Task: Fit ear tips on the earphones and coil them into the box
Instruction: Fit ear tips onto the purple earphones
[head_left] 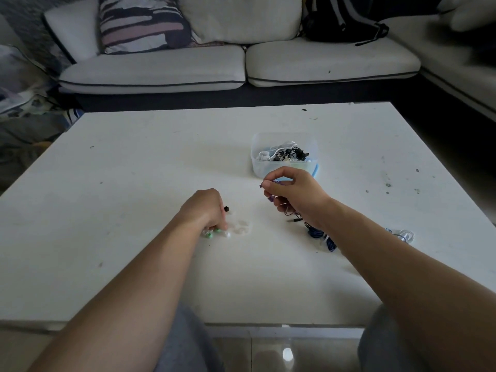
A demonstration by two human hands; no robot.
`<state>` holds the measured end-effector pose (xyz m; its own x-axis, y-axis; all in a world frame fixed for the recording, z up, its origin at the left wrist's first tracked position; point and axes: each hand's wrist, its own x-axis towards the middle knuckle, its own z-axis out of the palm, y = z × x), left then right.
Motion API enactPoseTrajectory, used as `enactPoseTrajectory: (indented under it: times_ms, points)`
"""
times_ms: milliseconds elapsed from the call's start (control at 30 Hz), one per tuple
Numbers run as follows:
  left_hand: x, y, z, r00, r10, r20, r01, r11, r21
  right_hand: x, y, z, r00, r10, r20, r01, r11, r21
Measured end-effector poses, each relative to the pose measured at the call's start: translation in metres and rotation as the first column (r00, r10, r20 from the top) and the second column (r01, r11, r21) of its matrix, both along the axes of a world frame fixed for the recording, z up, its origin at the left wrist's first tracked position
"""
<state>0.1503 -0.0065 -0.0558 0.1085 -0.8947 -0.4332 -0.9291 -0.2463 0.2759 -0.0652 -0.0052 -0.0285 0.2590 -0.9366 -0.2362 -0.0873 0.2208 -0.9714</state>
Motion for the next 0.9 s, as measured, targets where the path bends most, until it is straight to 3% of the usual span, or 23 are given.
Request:
enactPoseTrajectory:
  times_ms: [233, 533, 767, 900]
  points:
    - [-0.003, 0.000, 0.001, 1.000, 0.007, 0.016, -0.008, 0.999, 0.040, -0.002, 0.001, -0.001, 0.999, 0.023, -0.023, -0.022, 1.000, 0.014]
    - [0.021, -0.005, 0.003, 0.932, 0.134, -0.338, -0.111, 0.990, 0.087, -0.005, -0.004, -0.006, 0.998, 0.055, -0.024, -0.053, 0.997, 0.055]
    - [0.023, -0.004, 0.003, 0.946, 0.115, -0.304, -0.093, 0.992, 0.085, -0.004, -0.005, -0.006, 0.998, 0.052, -0.036, -0.050, 0.997, 0.066]
    - [0.023, -0.004, 0.008, 0.914, 0.169, -0.370, -0.143, 0.985, 0.095, -0.005, -0.004, -0.005, 0.997, 0.051, -0.050, -0.047, 0.997, 0.066]
